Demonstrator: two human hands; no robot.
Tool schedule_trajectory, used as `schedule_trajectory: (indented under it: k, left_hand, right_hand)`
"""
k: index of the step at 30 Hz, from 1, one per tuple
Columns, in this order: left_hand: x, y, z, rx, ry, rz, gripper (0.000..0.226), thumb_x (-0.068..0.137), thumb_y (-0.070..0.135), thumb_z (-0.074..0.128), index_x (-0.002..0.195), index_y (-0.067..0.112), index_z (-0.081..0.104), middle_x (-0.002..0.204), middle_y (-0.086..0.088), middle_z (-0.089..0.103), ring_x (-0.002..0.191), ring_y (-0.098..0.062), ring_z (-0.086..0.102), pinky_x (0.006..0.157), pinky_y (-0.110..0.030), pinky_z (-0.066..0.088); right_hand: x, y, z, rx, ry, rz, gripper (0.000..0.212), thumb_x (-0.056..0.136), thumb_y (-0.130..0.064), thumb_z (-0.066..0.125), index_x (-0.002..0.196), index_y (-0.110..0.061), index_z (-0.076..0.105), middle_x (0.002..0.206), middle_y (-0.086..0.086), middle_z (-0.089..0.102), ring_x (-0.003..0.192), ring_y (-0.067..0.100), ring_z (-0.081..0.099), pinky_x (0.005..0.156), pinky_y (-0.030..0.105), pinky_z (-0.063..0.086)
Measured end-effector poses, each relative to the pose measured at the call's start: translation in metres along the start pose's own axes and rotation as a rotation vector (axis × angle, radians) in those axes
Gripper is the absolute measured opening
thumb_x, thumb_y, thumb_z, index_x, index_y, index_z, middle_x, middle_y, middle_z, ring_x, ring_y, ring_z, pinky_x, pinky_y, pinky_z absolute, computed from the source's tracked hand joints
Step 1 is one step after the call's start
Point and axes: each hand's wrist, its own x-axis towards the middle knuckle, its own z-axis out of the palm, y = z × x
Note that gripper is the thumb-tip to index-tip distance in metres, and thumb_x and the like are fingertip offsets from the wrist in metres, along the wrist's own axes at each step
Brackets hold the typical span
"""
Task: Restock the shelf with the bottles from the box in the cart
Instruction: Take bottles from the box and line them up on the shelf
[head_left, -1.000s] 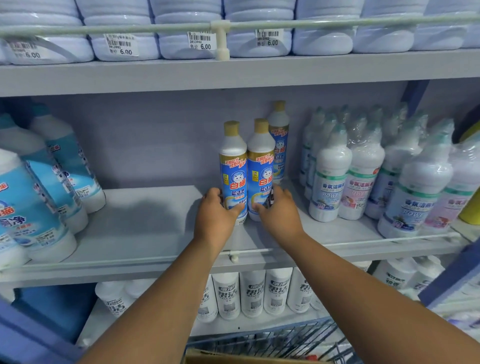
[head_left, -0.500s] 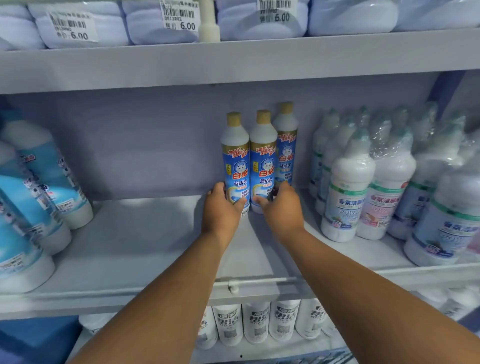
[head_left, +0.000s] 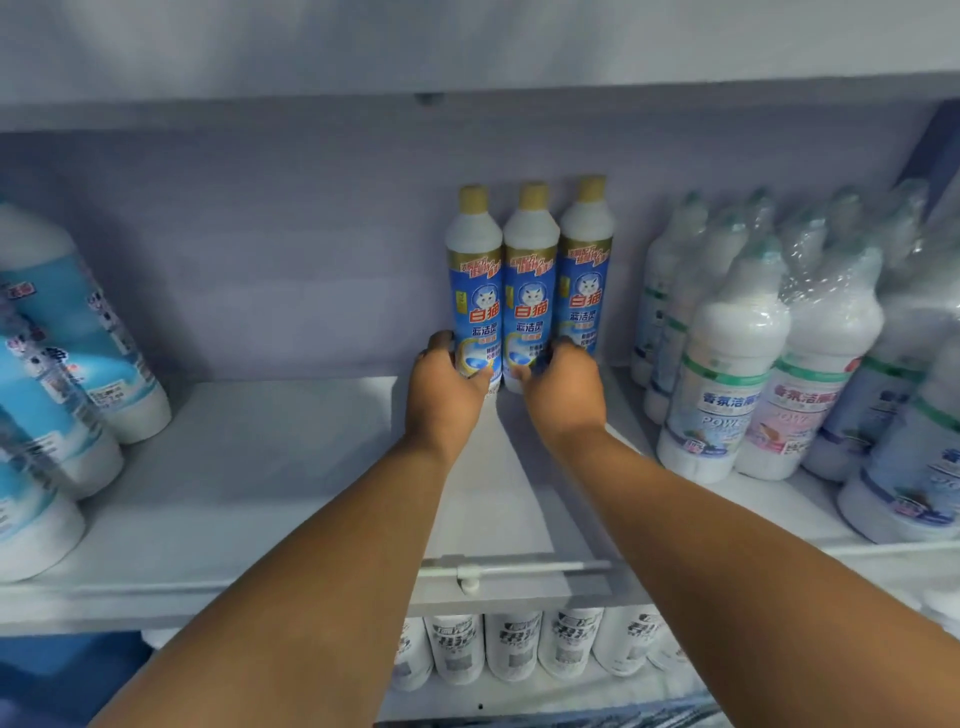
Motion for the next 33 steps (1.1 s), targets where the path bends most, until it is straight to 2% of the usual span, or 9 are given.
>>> schedule_trajectory:
  k: [4,7,10,12,17,21,24,30,33]
  left_hand:
    - [0.003,0.0,0.003,-0.035,-0.012,0.023,0.036,0.081,0.022,0.079,0.111,0.014,0.062,0.108,-0.003,0.074,0.095,-0.019,0.068,0.068,-0.018,0.042]
    - [0.007,0.0,0.005,-0.061,-0.004,0.017,0.037,0.082,0.019,0.079,0.114,0.012,0.062,0.11,-0.005,0.073,0.097,-0.02,0.069,0.07,-0.017,0.043]
    - [0.01,0.002,0.006,-0.052,0.019,0.017,0.039,0.083,0.021,0.079,0.117,0.01,0.063,0.111,-0.005,0.073,0.094,-0.017,0.068,0.062,-0.004,0.038]
    - [0.012,0.001,0.008,-0.054,0.029,0.019,0.041,0.083,0.023,0.079,0.118,0.01,0.063,0.111,-0.005,0.073,0.095,-0.018,0.068,0.063,-0.004,0.038]
    - [0.016,-0.002,0.011,-0.055,0.026,0.012,0.043,0.082,0.024,0.08,0.12,0.012,0.062,0.113,-0.004,0.073,0.099,-0.021,0.07,0.071,-0.018,0.044]
    - [0.015,-0.004,0.007,-0.066,0.013,0.034,0.042,0.082,0.024,0.081,0.118,0.012,0.063,0.111,-0.004,0.073,0.094,-0.017,0.069,0.063,-0.006,0.041]
    - [0.011,-0.004,0.004,-0.064,0.003,0.073,0.04,0.08,0.021,0.082,0.115,0.011,0.064,0.106,-0.002,0.073,0.082,-0.011,0.063,0.057,0.004,0.037]
    - [0.011,-0.003,0.0,-0.045,-0.032,0.061,0.042,0.083,0.022,0.079,0.12,0.011,0.061,0.113,-0.003,0.071,0.09,-0.011,0.064,0.059,0.003,0.04]
    - [0.011,-0.003,-0.003,-0.011,-0.055,0.061,0.045,0.083,0.026,0.079,0.121,0.013,0.059,0.114,-0.005,0.071,0.099,-0.02,0.069,0.072,-0.019,0.051]
  right_hand:
    - [0.004,0.0,0.005,0.024,0.008,0.037,0.021,0.087,-0.024,0.068,0.103,-0.012,0.061,0.102,0.007,0.069,0.095,0.03,0.065,0.075,0.032,0.049]
    - [0.009,-0.001,0.011,-0.061,0.019,0.033,0.021,0.09,-0.025,0.066,0.102,-0.008,0.064,0.1,0.012,0.07,0.093,0.033,0.065,0.073,0.031,0.048]
    - [0.015,-0.003,0.013,-0.147,-0.002,0.04,0.021,0.092,-0.025,0.063,0.103,-0.007,0.065,0.099,0.014,0.069,0.093,0.035,0.065,0.071,0.03,0.045]
    - [0.017,-0.005,0.012,-0.178,-0.021,0.051,0.024,0.093,-0.027,0.063,0.106,-0.007,0.065,0.101,0.014,0.069,0.095,0.035,0.065,0.073,0.031,0.045]
    - [0.02,-0.004,0.015,-0.281,-0.074,0.026,0.018,0.095,-0.022,0.058,0.1,-0.007,0.066,0.099,0.015,0.068,0.093,0.035,0.065,0.073,0.034,0.05]
    - [0.018,-0.002,0.017,-0.234,-0.082,0.047,0.015,0.094,-0.021,0.054,0.089,-0.01,0.064,0.09,0.012,0.067,0.085,0.032,0.065,0.064,0.029,0.044]
    - [0.018,-0.003,0.017,-0.235,-0.035,0.019,0.017,0.094,-0.022,0.059,0.102,-0.008,0.065,0.099,0.013,0.068,0.093,0.032,0.065,0.072,0.031,0.049]
    - [0.016,-0.005,0.016,-0.374,-0.05,-0.042,0.024,0.099,-0.018,0.052,0.117,-0.004,0.06,0.112,0.015,0.066,0.104,0.032,0.063,0.082,0.032,0.051]
    - [0.013,-0.008,0.012,-0.239,-0.049,-0.006,0.028,0.097,-0.024,0.058,0.115,-0.003,0.061,0.111,0.016,0.067,0.103,0.034,0.063,0.086,0.037,0.053]
